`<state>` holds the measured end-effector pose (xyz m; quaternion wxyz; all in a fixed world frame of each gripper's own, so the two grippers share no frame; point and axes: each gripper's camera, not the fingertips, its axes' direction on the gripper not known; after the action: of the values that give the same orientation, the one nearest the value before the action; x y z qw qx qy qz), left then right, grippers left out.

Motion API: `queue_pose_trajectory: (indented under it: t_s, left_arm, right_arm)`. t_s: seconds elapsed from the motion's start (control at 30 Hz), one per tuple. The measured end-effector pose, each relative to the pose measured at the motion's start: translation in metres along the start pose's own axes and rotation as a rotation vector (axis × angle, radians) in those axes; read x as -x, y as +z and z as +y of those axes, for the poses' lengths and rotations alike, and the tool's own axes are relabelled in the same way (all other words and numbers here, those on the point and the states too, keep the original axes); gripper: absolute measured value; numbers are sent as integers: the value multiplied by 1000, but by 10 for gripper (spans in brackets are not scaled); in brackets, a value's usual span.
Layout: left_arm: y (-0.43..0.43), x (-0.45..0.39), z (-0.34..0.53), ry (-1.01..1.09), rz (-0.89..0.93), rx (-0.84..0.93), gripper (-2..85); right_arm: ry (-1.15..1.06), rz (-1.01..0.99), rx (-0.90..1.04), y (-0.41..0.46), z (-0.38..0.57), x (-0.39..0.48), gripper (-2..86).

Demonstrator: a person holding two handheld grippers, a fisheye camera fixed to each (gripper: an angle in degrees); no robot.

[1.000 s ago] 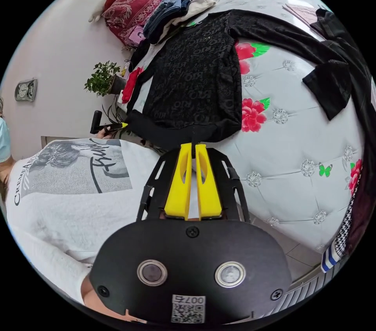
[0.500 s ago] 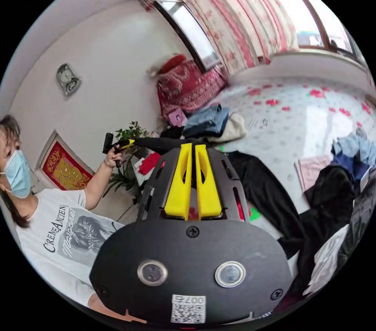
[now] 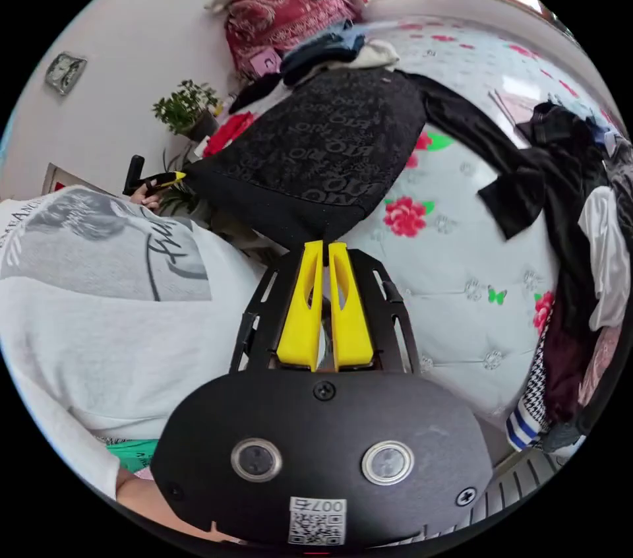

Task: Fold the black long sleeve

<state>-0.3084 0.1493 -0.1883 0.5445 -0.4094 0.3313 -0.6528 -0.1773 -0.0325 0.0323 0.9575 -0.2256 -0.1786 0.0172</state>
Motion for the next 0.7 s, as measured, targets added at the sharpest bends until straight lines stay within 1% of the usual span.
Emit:
queue_pose_trajectory:
  t_s: [0.07, 0.1, 0.17, 0.23, 0.33, 0.43, 0.53, 0.57, 0.7]
  left_arm:
    - [29, 21, 8, -80, -25, 68, -7]
    - [41, 31, 13, -129, -50, 103, -7]
    - [47, 35, 19, -145, -107, 133, -7]
    - [46, 42, 25, -184, -105, 128, -7]
    - [46, 47, 29, -199, -134, 115, -7]
    - [57, 62, 28, -262, -139, 118, -4]
    - [65, 64, 23, -261, -158, 115, 1]
    - [65, 65, 18, -273, -205, 127, 4]
    - [24, 62, -10, -274, -316, -5, 43]
  right_arm:
    - [34, -9, 110, 58, 13, -5, -3]
    - [36, -8, 136, 69, 16, -4, -3]
    - [10, 16, 225, 102, 26, 5, -3]
    - [-16, 47, 251, 116, 33, 14, -3]
    - [12, 21, 231, 130, 37, 18, -3]
    - [45, 21, 262, 159, 38, 18, -2]
    - [80, 57, 287, 187, 38, 21, 0]
    - [113, 95, 312, 195, 36, 20, 1]
    - [167, 192, 315, 193, 32, 23, 4]
